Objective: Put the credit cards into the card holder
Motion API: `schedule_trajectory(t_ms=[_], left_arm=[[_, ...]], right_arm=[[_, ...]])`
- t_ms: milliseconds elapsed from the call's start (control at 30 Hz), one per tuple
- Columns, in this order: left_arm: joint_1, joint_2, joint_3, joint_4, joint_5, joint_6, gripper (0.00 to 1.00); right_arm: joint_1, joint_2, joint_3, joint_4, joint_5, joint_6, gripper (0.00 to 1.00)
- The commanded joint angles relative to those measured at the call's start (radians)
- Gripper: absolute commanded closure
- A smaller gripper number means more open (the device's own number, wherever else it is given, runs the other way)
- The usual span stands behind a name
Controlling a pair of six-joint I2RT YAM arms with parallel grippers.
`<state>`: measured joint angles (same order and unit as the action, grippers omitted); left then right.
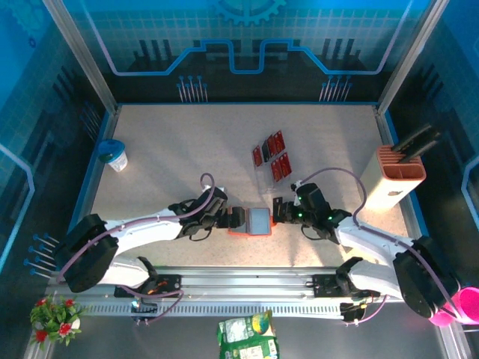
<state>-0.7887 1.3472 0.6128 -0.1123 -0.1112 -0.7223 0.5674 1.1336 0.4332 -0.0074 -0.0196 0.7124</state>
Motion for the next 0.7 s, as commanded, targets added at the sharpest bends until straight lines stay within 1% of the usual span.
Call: schedule_trajectory(t_ms=[0,133,333,467,500,667], left_arm=[[-0.008,-0.016,0.043,-0.076,-0.034,0.047,0.01],[-0.008,0.003,0.071,-0.126,-0.058,0.082,0.01],[-0.008,0.043,0.104,-0.17,-0.074,0.134,0.01],[-0.009,0.05,0.119,-0.213,-0.103,0.149,0.01],[-0.011,0.043,0.114,-0.217,-0.112,0.145,0.01],[-0.014,0.024,0.104,-0.236,-0.126,0.145,0.01]], right_arm=[[-0.017,-0.039,0.059,-0.051,-0.046,-0.038,1.0],[-0.014,-0.073,0.079,-0.027,-0.089,-0.001,1.0],[0.027,-0.119,0.04,0.076,-0.081,0.107,1.0],[0.075,-0.111,-0.011,0.202,-0.042,0.171,1.0],[0.094,-0.105,-0.02,0.228,-0.015,0.181,1.0],[0.199,-0.063,0.016,0.207,0.139,0.18,1.0]])
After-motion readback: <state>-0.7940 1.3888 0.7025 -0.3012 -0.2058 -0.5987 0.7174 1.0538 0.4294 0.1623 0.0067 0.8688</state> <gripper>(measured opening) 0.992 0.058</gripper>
